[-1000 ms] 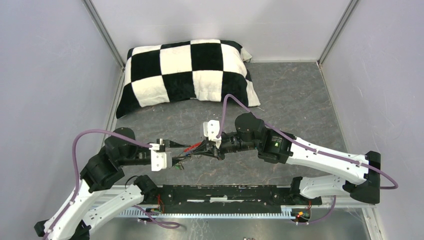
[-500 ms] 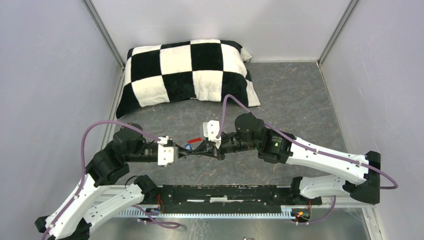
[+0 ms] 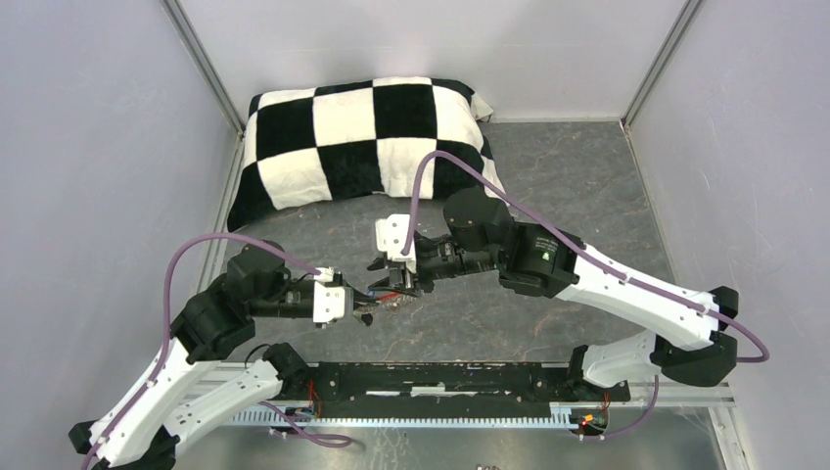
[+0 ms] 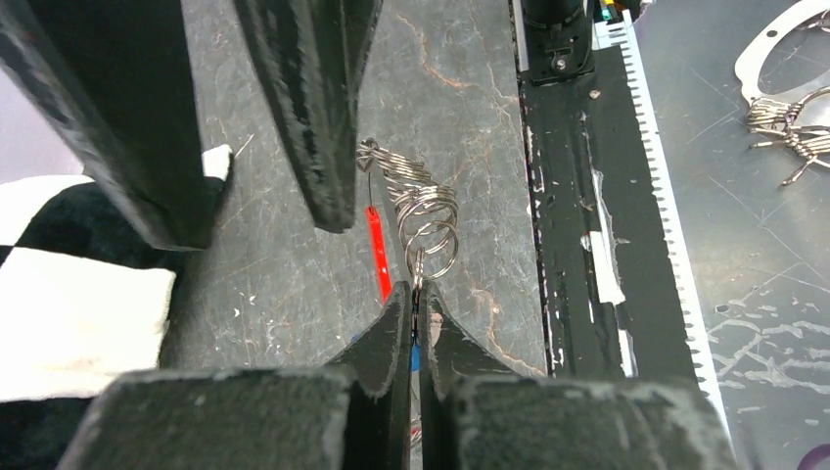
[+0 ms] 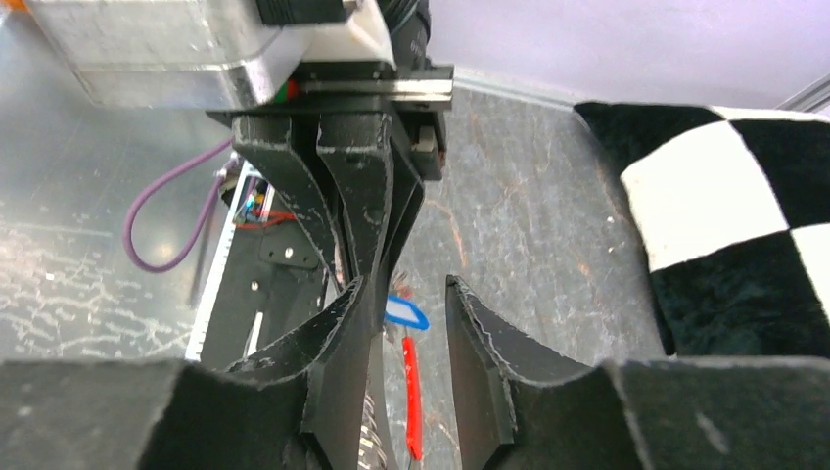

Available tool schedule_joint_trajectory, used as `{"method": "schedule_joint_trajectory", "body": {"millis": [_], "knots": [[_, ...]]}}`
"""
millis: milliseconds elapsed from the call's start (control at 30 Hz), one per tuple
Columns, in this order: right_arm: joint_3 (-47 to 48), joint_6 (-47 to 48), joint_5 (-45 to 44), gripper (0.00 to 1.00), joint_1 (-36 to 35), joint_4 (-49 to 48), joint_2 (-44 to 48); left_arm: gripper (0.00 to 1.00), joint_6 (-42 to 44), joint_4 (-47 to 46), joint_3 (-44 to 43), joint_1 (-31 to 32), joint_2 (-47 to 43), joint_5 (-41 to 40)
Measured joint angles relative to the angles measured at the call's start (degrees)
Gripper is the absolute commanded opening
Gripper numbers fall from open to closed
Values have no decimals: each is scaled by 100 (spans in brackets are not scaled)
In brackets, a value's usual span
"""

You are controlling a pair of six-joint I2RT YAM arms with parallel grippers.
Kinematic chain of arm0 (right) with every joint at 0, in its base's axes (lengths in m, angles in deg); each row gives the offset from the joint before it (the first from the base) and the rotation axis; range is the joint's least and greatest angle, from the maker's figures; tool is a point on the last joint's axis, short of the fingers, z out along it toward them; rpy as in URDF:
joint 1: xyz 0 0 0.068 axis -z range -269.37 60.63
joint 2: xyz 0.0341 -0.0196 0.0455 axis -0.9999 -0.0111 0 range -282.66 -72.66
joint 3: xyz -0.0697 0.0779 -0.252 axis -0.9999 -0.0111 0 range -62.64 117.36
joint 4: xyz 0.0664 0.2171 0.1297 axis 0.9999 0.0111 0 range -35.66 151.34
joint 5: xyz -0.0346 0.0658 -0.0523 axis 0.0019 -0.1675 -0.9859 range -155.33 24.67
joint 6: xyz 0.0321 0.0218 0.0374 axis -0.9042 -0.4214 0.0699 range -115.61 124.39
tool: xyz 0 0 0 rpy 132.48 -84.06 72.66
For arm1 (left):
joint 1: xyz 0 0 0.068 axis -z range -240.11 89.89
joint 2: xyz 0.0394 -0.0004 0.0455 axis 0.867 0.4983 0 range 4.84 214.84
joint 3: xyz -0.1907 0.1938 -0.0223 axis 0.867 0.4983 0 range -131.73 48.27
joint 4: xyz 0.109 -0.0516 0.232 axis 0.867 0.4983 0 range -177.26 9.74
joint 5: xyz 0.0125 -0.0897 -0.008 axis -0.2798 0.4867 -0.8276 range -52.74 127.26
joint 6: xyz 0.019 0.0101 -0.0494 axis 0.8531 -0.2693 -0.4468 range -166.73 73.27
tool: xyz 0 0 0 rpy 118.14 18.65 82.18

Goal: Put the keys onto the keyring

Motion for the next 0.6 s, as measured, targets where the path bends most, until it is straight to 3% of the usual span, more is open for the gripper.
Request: {"method": "schedule_joint_trajectory", "body": {"millis": [267, 600], "knots": [[166, 205, 28, 33, 0, 920, -306, 2, 9, 42, -7, 0, 11, -2], [114, 162, 291, 29, 0, 984, -354, 2, 116, 85, -48, 0, 59, -66]]}}
